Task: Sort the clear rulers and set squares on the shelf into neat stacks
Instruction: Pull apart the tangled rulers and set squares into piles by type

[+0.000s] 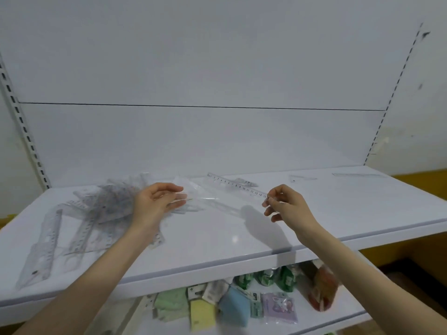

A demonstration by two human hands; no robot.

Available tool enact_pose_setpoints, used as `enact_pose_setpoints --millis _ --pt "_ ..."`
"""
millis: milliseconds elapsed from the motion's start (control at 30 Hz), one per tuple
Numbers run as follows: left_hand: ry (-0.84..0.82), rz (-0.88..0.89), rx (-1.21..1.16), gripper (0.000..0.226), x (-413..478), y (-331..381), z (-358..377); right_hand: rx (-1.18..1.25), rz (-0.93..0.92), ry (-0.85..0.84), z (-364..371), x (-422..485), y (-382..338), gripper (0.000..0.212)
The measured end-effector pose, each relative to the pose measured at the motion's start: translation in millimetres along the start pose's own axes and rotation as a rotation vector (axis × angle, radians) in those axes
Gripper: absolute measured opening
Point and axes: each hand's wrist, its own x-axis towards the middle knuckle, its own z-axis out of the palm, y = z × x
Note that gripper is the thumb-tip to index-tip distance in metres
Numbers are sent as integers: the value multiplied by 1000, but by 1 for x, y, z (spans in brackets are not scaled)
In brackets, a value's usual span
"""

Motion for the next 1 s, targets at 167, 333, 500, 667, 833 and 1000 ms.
enact_pose_setpoints --millis 167,333,500,667,833,1000 --pt "-11 -6 26 19 -13 -25 92 -18 14 38 -95 32 20 16" --pt "-40 -62 5 17 -22 -41 172 -26 6 5 -164 55 38 24" --pt "-138 -116 27 18 -11 -56 241 9 78 19 -213 72 53 27" --pt "-221 -134 39 20 11 -69 293 2 144 113 -264 95 66 13" --pt "-224 -149 44 19 28 -82 328 -18 215 229 -329 123 86 15" --pt "-142 -160 44 20 42 -101 357 -120 230 321 -398 178 107 19"
